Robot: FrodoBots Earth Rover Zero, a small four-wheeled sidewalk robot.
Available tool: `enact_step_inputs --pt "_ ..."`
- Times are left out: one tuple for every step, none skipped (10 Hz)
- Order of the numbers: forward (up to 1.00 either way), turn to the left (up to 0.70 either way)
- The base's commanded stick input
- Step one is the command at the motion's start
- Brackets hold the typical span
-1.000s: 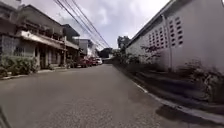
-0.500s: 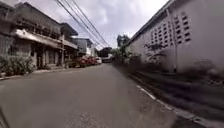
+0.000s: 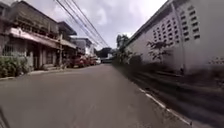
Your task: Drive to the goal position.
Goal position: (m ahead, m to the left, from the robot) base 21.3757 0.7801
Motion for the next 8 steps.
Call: enact_step_inputs --pt "0.7 0.31" --pt "0.7 0.19" --pt "0.7 0.02" --pt "0.7 0.0" --pt "0.7 0.0" --pt "0.7 0.0" --pt "0.7 0.0" --pt "0.7 0.0"
